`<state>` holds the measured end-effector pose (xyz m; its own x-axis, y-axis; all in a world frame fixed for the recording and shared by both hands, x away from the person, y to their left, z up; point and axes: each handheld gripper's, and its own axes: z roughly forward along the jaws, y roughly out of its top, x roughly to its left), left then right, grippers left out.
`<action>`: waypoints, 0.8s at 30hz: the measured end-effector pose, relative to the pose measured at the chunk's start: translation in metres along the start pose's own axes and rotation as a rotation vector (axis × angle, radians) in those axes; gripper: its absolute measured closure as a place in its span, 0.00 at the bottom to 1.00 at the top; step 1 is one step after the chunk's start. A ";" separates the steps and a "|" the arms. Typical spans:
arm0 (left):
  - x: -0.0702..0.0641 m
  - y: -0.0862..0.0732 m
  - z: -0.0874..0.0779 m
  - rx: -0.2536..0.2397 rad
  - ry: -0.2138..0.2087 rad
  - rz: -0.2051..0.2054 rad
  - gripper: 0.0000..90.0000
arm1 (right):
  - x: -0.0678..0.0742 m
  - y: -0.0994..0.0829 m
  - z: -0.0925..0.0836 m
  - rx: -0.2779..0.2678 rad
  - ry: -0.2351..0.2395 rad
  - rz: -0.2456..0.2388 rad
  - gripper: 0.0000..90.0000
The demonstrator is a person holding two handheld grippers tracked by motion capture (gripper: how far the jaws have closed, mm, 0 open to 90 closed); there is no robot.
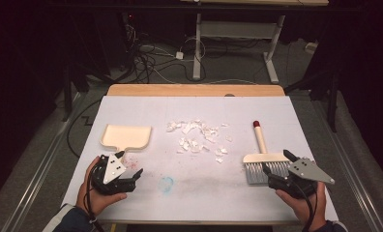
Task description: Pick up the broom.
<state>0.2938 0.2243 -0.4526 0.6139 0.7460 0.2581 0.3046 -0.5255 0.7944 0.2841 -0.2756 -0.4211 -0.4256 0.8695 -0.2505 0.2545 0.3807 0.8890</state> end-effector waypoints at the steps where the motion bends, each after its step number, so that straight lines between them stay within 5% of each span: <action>1: -0.001 0.001 0.001 -0.010 -0.004 0.005 0.20 | 0.001 0.000 0.001 0.004 -0.001 -0.003 0.22; 11: -0.008 0.001 0.004 -0.001 -0.024 0.016 0.21 | 0.003 0.001 0.012 0.058 0.017 -0.003 0.21; 13: -0.009 0.000 0.005 0.012 -0.016 0.021 0.21 | -0.002 0.004 0.015 0.081 0.043 0.044 0.22; 19: -0.010 0.002 0.005 0.015 -0.016 0.025 0.21 | -0.023 0.021 0.042 0.216 0.056 0.102 0.23; 24: -0.010 0.001 0.009 0.046 -0.022 0.028 0.20 | -0.044 0.037 0.086 0.397 -0.022 0.185 0.24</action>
<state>0.2941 0.2125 -0.4592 0.6382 0.7221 0.2671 0.3204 -0.5646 0.7606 0.3868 -0.2725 -0.4097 -0.3240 0.9393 -0.1130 0.6408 0.3058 0.7042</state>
